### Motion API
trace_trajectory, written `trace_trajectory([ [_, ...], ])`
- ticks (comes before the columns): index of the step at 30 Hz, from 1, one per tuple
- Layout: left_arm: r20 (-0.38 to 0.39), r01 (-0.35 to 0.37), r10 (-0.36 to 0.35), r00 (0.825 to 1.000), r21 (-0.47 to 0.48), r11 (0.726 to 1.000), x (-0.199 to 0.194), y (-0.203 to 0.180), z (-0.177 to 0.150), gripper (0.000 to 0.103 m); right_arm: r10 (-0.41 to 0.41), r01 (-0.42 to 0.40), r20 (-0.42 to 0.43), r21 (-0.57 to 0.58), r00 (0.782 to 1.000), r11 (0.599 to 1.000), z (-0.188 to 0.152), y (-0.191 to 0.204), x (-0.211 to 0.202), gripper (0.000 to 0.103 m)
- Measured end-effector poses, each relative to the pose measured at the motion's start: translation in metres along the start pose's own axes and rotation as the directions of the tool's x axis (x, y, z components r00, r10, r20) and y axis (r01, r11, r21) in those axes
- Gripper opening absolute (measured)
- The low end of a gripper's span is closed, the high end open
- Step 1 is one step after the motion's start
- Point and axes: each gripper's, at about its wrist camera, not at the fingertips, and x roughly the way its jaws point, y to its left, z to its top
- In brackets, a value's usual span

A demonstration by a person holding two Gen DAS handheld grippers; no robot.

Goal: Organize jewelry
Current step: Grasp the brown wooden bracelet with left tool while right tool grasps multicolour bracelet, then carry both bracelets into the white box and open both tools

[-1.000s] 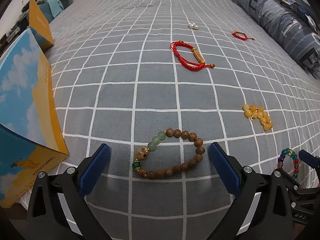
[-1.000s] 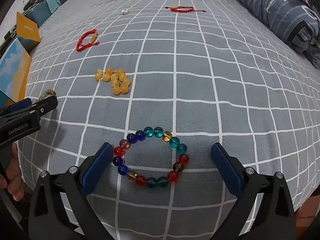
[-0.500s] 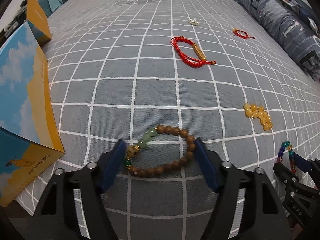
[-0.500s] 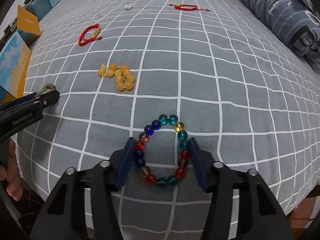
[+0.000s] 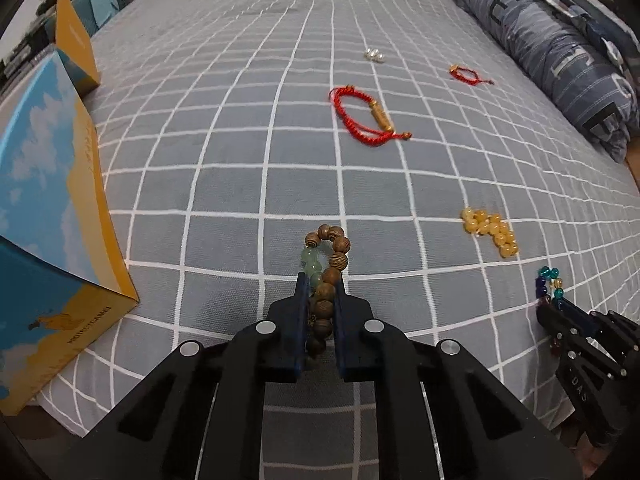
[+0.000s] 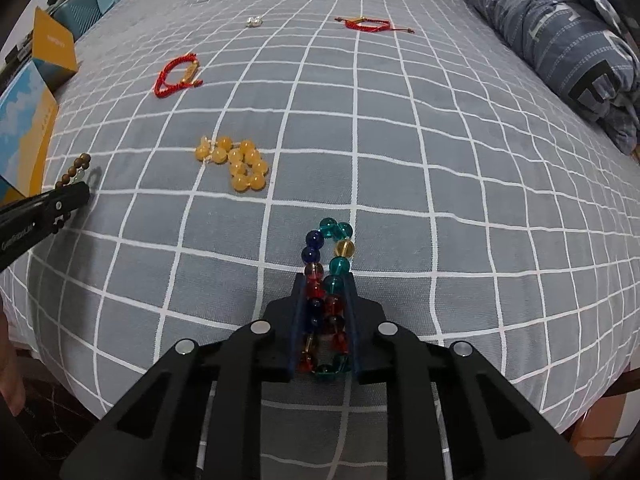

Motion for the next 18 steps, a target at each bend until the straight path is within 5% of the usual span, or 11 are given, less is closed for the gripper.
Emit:
trace_trajectory([
  [5,0.032,0.002,-0.002,0.999,0.003,1.000,-0.012,-0.001,0.001,0.010,0.011,-0.012,0.030,0.018,0.999,1.000,0.002,0.000,-0.011,0.008],
  [18,0.102,-0.004,0.004,0.995,0.004,1.000,-0.041,0.005,0.003,0.010,0.009,-0.014,0.101,0.050,0.995,0.999,0.009,0.001,-0.029,0.009],
])
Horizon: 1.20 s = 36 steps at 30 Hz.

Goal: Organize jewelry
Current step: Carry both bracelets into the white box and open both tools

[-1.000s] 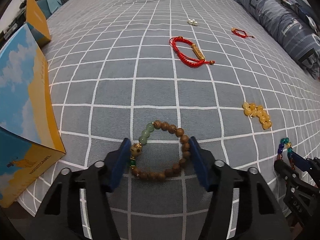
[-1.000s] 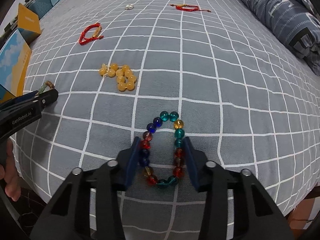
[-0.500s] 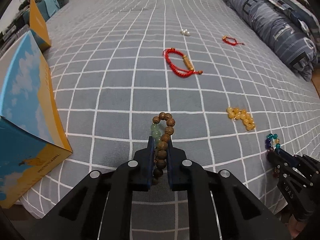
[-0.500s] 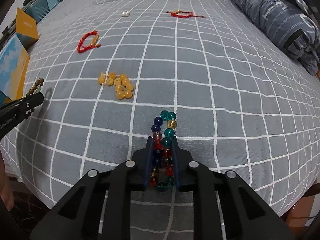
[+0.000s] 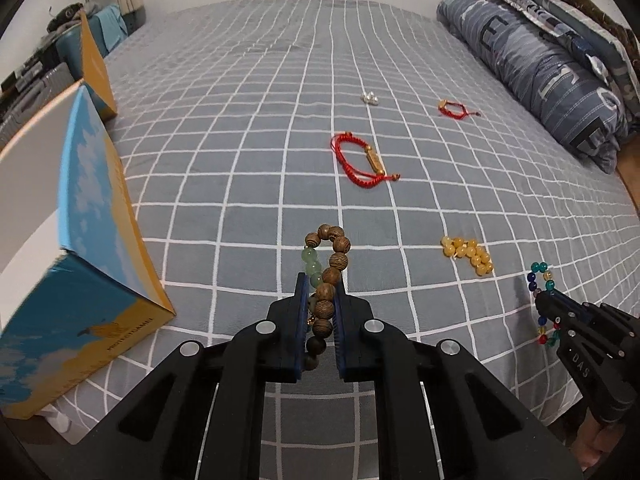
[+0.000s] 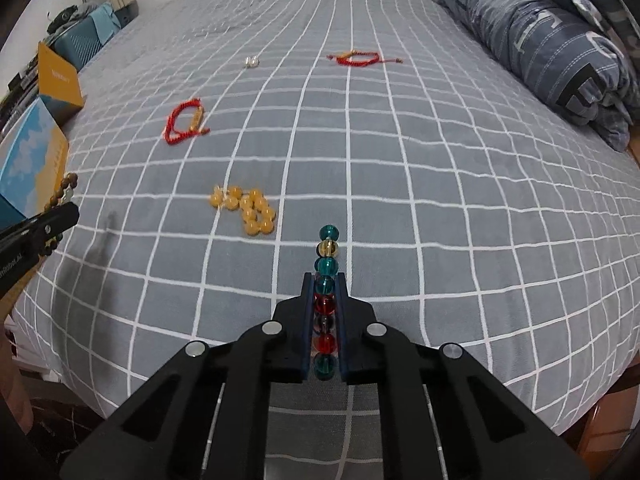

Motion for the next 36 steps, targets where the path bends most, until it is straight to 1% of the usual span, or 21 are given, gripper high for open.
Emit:
trace_trajectory([
  [4,0.016,0.003,-0.003,1.000,-0.005,1.000,-0.008,0.004,0.001,0.010,-0.009,0.009,0.043,0.010,0.999,1.000,0.003,0.001,-0.011,0.009],
  [7,0.037,-0.008,0.008,0.999,-0.002,1.000,-0.015,0.006,0.002,0.010,-0.019,0.017,0.073,0.017,0.997,1.000,0.007,0.002,-0.017,0.009],
  [14,0.097,-0.002,0.002,0.995,0.001,1.000,-0.037,0.009,0.004,0.010,-0.020,0.017,0.138,0.023,0.990,1.000,0.016,0.011,-0.028,0.009],
  [21,0.189,0.004,-0.003,0.982,-0.004,1.000,-0.060,0.015,0.006,0.011,-0.020,0.017,0.212,0.015,0.977,1.000,0.025,0.023,-0.043,0.009],
  [23,0.205,-0.001,0.002,0.979,-0.009,1.000,-0.065,0.018,0.006,0.011,-0.015,0.011,0.223,0.016,0.975,1.000,0.028,0.025,-0.047,0.009],
  [29,0.219,-0.001,0.005,0.976,-0.019,1.000,-0.080,0.026,0.011,0.011,-0.017,0.018,0.258,0.000,0.966,1.000,0.042,0.041,-0.059,0.009],
  [31,0.226,-0.023,0.027,0.974,-0.023,0.999,-0.086,0.031,0.015,0.011,-0.017,0.020,0.267,-0.010,0.964,1.000,0.047,0.049,-0.063,0.009],
  [36,0.253,-0.031,0.043,0.967,-0.052,0.998,-0.105,0.051,0.023,0.011,0.016,-0.010,0.276,-0.026,0.961,1.000,0.063,0.070,-0.071,0.009],
])
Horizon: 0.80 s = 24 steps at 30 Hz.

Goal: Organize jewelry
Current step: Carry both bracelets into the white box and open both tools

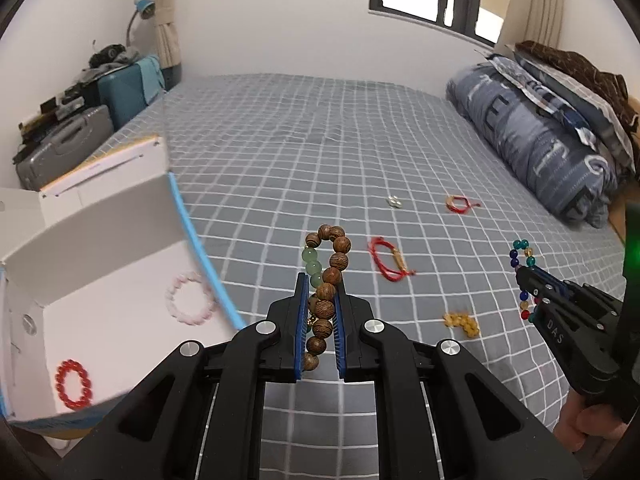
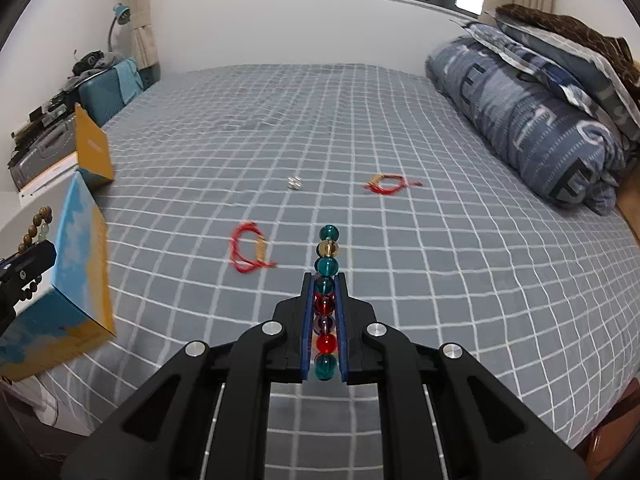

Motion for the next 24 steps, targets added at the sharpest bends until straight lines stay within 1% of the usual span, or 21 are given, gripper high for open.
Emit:
trace_trajectory([
  [3,0.011,-0.025,0.025,1.000,-0.004,1.000,-0.010,0.017,0.008,0.011,0.012,-0.012,0.014,-0.022,1.000,1.000,0.014,0.021,-0.002,0.009],
  [6,0.028,-0.054,0.055,0.998,-0.032,0.998,-0.024,0.041,0.016,0.011,0.033,-0.031,0.030,-0.050,0.999,0.998,0.026,0.047,-0.006,0.009],
  [9,0.035,-0.093,0.095,0.995,-0.054,0.994,-0.036,0.066,0.021,0.011,0.070,-0.067,0.039,-0.073,0.997,0.995,0.036,0.075,-0.009,0.009],
  [13,0.037,-0.154,0.159,0.987,-0.099,0.983,-0.050,0.104,0.021,0.011,0.119,-0.112,0.051,-0.128,0.992,0.985,0.046,0.121,-0.015,0.009],
  [18,0.011,-0.243,0.249,0.969,-0.171,0.955,-0.063,0.157,0.012,0.011,0.197,-0.184,0.051,-0.198,0.979,0.963,0.049,0.178,-0.026,0.009],
  [20,-0.012,-0.275,0.278,0.960,-0.201,0.940,-0.065,0.177,0.006,0.011,0.240,-0.222,0.049,-0.233,0.970,0.947,0.046,0.205,-0.032,0.009],
  [24,-0.051,-0.314,0.311,0.949,-0.248,0.917,-0.064,0.206,-0.006,0.011,0.300,-0.279,0.030,-0.293,0.953,0.915,0.039,0.249,-0.038,0.009],
])
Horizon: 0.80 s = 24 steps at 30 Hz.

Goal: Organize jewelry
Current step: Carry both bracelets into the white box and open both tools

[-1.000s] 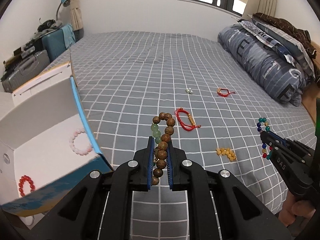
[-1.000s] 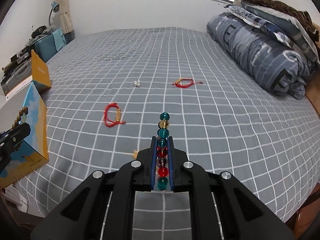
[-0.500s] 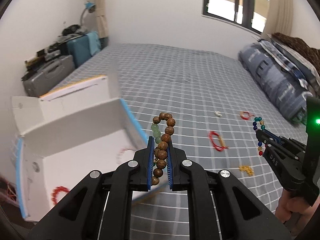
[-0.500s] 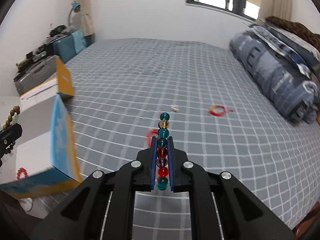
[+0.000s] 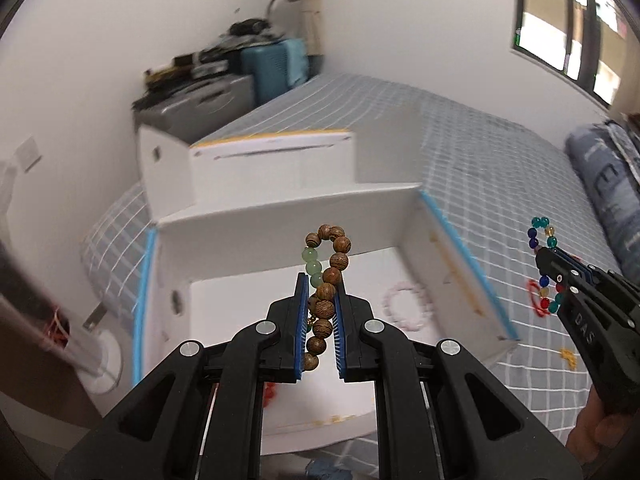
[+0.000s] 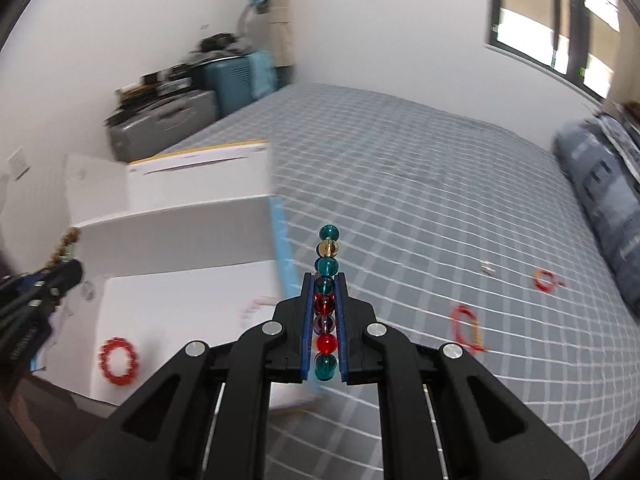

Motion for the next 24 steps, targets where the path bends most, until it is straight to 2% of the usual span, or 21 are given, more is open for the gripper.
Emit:
trace_trajectory([
  [5,-0.044,-0.036,0.035,0.998,-0.039,0.999,0.020,0.026,-0.006,0.011,0.072,-0.074,-0.037,-0.060,0.997,0.995,0.004,0.047,0.024,0.009],
  [8,-0.089,-0.045,0.039,0.995,-0.064,0.997,0.038,0.038,-0.013,0.011,0.089,-0.095,-0.070,-0.086,0.994,0.992,0.000,0.064,0.043,0.009],
  [16,-0.159,-0.040,0.028,0.987,-0.074,0.996,0.079,0.051,-0.032,0.011,0.086,-0.103,-0.181,-0.089,0.980,0.991,-0.020,0.072,0.091,0.009],
  [24,-0.172,-0.046,0.033,0.985,-0.071,0.996,0.082,0.052,-0.036,0.011,0.087,-0.105,-0.223,-0.071,0.971,0.992,-0.027,0.070,0.103,0.009],
])
